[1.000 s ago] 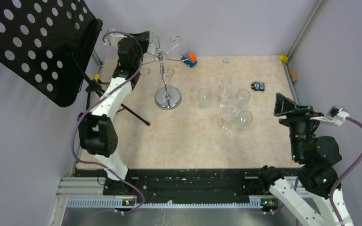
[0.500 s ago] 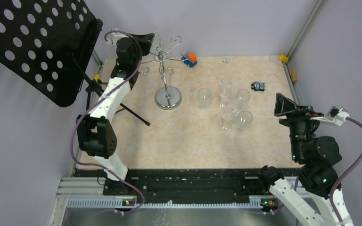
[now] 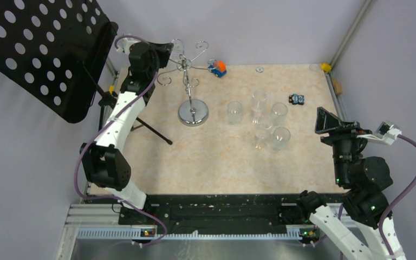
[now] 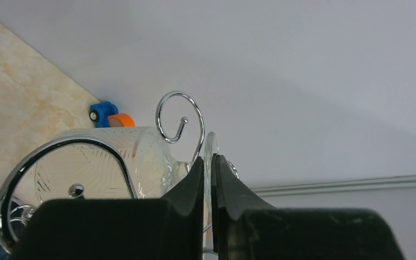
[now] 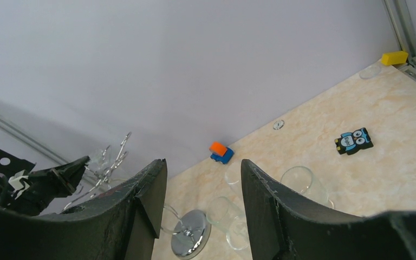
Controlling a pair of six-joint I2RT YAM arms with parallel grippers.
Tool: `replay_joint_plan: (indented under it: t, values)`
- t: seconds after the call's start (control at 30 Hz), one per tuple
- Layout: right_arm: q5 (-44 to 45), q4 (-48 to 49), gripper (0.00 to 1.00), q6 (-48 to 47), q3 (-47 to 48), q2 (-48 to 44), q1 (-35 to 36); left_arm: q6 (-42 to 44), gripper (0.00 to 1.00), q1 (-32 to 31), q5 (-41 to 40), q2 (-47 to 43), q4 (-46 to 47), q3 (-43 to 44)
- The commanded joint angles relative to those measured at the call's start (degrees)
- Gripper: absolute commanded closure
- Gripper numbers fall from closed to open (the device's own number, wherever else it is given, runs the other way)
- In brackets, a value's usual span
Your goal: Take the wine glass off the wine glass rack
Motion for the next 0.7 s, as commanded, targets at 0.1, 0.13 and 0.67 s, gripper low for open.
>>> replay_joint_plan:
  t: [0.1,0.13,0.67]
  values:
    - [-0.83,1.65,0.46,0.33,0.32,0.04,0.37,4.21,1.0,-0.19,-5.79,-6.62,4.58,3.92]
    - [-0.89,1.67,0.46,0.35,0.34,0.12,0.36,4.94,1.0,-0.24,-6.28,-6.73,4.67,3.95]
    - [-0.82,1.52,0.46,0.37,0.51,0.09,0.37,17.24,1.0,-0.17,-9.52,-5.53,13.56,2.23]
